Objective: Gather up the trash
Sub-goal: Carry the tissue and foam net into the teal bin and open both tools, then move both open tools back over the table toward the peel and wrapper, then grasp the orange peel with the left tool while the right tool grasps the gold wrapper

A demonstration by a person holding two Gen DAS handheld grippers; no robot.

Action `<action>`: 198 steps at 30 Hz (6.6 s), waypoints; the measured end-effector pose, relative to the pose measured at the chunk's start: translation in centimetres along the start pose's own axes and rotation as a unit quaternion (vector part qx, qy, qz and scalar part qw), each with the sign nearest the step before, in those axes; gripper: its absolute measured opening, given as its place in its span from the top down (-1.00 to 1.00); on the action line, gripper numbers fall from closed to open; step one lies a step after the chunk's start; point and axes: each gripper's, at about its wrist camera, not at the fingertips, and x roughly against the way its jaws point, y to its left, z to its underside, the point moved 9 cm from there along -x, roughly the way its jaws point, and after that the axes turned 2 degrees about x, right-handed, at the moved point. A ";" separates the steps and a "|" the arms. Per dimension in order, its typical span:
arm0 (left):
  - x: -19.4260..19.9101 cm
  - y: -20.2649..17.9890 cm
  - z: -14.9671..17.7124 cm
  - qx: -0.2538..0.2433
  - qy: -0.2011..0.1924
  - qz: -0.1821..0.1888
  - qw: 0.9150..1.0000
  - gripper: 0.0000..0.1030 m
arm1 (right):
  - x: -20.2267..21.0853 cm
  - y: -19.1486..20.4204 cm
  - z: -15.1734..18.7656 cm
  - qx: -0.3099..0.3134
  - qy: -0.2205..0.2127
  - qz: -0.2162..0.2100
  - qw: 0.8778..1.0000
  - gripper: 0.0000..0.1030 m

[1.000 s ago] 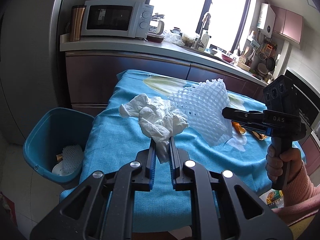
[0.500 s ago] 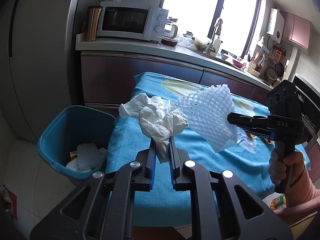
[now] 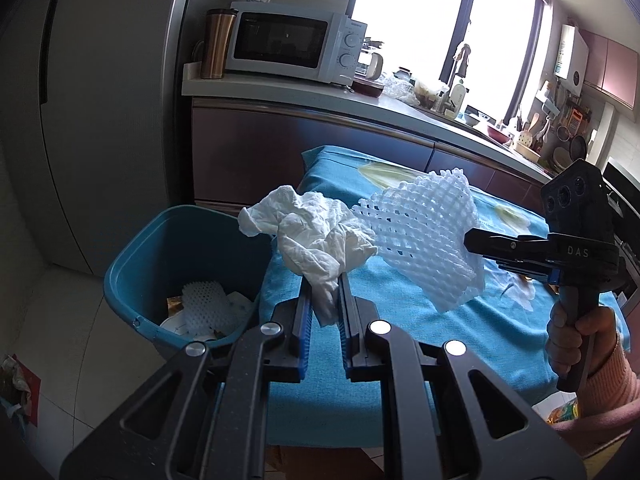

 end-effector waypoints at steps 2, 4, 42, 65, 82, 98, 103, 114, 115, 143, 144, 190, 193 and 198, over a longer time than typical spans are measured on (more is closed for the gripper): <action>0.0 0.5 0.0 0.004 0.000 -0.004 1.000 0.76 | -0.5 0.2 0.1 0.002 0.004 -0.002 1.000 0.82; 0.0 1.0 0.0 0.005 0.000 -0.008 1.000 0.76 | -1.0 0.3 0.3 0.002 0.008 -0.005 1.000 0.82; -0.5 7.3 0.4 0.039 0.011 -0.077 0.996 0.76 | -6.7 1.8 -0.1 -0.008 0.061 -0.017 0.998 0.82; -3.9 10.3 1.1 0.063 0.037 -0.111 0.991 0.73 | -11.3 2.3 0.4 -0.020 0.096 0.007 0.995 0.82; -9.4 13.1 2.0 0.073 0.080 -0.124 0.986 0.55 | -16.9 2.7 0.8 0.000 0.138 0.056 0.989 0.69; -9.9 13.5 3.6 0.094 0.075 -0.114 0.986 0.42 | -15.8 2.9 1.4 0.020 0.134 0.049 0.990 0.42; -7.3 11.5 2.7 0.071 0.043 -0.112 0.990 0.33 | -13.8 3.2 1.8 0.033 0.125 0.049 0.990 0.30; -3.4 3.9 0.8 0.019 -0.012 -0.068 0.997 0.06 | -4.6 2.7 2.1 0.067 0.069 0.070 0.993 0.12; -3.3 3.0 0.8 0.016 -0.012 -0.058 0.998 0.06 | -3.5 2.3 2.2 0.068 0.060 0.077 0.993 0.12; -12.3 -25.4 5.5 -0.115 0.113 0.186 0.969 0.04 | 28.1 -12.6 4.7 -0.054 -0.139 0.337 0.930 0.11; -12.7 -26.0 5.6 -0.115 0.119 0.190 0.968 0.04 | 28.6 -13.2 4.7 -0.061 -0.141 0.336 0.929 0.09; -19.3 -33.6 5.5 -0.157 0.154 0.164 0.962 0.74 | 27.0 -16.6 6.6 -0.090 -0.086 0.301 0.945 0.91; -18.7 -32.6 5.2 -0.151 0.150 0.164 0.963 0.75 | 26.5 -16.0 6.4 -0.090 -0.090 0.284 0.950 0.93; -17.1 -30.5 4.3 -0.147 0.132 0.158 0.967 0.75 | 25.8 -15.1 6.0 -0.090 -0.099 0.260 0.956 0.96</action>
